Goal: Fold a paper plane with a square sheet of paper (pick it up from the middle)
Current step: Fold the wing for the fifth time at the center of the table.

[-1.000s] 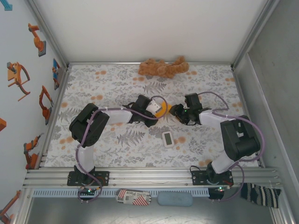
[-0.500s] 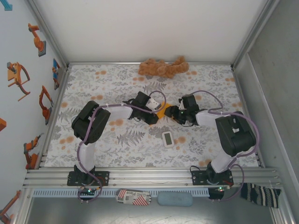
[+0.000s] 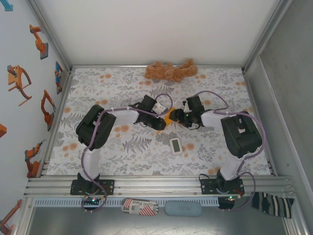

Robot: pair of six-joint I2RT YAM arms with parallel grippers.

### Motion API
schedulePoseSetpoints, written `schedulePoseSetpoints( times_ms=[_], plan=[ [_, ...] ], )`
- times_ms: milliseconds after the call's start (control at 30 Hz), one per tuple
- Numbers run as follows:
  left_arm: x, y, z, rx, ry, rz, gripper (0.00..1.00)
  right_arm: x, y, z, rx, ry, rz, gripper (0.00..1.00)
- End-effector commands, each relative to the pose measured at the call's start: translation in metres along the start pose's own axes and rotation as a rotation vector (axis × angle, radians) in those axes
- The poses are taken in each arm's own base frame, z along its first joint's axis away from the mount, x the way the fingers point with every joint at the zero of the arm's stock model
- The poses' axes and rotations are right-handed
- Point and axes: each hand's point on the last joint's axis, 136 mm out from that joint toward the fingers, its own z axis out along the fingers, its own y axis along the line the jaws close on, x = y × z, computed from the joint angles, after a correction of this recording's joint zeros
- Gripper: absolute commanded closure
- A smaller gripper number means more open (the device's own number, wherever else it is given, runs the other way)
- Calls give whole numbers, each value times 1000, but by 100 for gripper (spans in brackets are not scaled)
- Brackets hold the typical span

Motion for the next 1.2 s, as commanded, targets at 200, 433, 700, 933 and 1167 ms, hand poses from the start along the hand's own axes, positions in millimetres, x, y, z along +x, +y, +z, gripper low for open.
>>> schedulePoseSetpoints(
  times_ms=[200,433,700,933,1167],
  plan=[
    [61,12,13,-19,205,-139,80,10,-33,20,170,61,17,40],
    [51,7,10,-5,181,-136,77,16,-53,24,272,85,48,43],
    [38,1,-2,-2,131,-139,69,18,-59,27,298,95,57,44],
    [26,-5,-15,-7,81,-136,65,18,-59,28,298,101,58,45],
    [26,-6,-20,-18,62,-137,63,19,-56,29,289,109,58,45]
  ],
)
